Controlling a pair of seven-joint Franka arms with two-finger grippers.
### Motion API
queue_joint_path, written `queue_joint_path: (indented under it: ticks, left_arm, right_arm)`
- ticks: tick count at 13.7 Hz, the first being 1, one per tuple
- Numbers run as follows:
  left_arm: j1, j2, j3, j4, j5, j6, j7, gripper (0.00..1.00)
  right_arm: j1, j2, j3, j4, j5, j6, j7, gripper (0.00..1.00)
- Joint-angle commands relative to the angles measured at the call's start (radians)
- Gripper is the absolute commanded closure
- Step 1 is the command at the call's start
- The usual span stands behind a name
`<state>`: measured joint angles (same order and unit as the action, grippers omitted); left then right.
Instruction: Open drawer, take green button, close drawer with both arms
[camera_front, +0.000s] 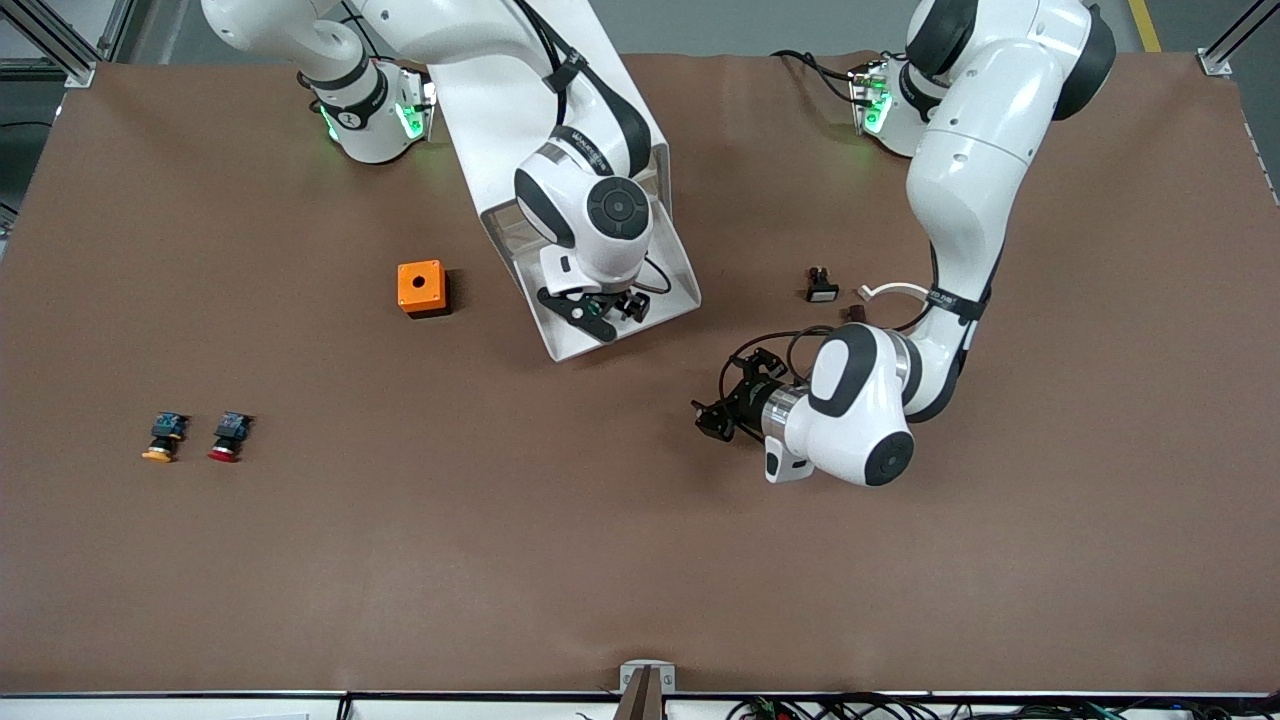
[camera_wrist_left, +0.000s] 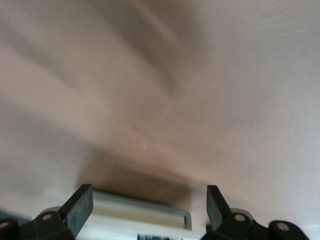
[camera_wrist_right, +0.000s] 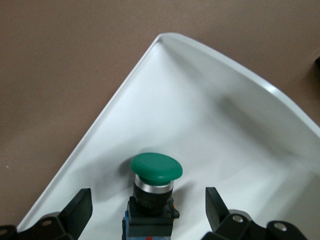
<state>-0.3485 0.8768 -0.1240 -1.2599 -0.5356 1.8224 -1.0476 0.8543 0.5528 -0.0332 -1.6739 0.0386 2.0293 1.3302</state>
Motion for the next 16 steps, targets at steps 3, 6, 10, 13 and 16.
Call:
queue_joint_path:
  ticks: [3, 6, 10, 13, 16]
  left_arm:
    - [-0.134, -0.062, 0.111, -0.026, 0.164, 0.101, 0.035, 0.00]
    - [-0.253, -0.078, 0.249, -0.026, 0.195, 0.172, 0.034, 0.00]
    - [-0.340, -0.067, 0.309, -0.026, 0.203, 0.300, 0.024, 0.00]
    - [-0.343, -0.070, 0.311, -0.026, 0.203, 0.307, 0.028, 0.00]
    - [-0.375, -0.070, 0.311, -0.029, 0.207, 0.308, 0.027, 0.00]
  right_arm:
    - [0.012, -0.004, -0.005, -0.007, 0.017, 0.005, 0.027, 0.00]
    - [0.014, -0.004, -0.004, -0.006, 0.018, 0.002, 0.053, 0.00]
    - [0.006, -0.005, -0.005, -0.003, 0.078, -0.003, 0.106, 0.82]
    - [0.005, -0.011, -0.005, 0.000, 0.084, -0.004, 0.106, 1.00]
    - [-0.009, -0.017, -0.010, 0.054, 0.083, -0.039, 0.093, 1.00]
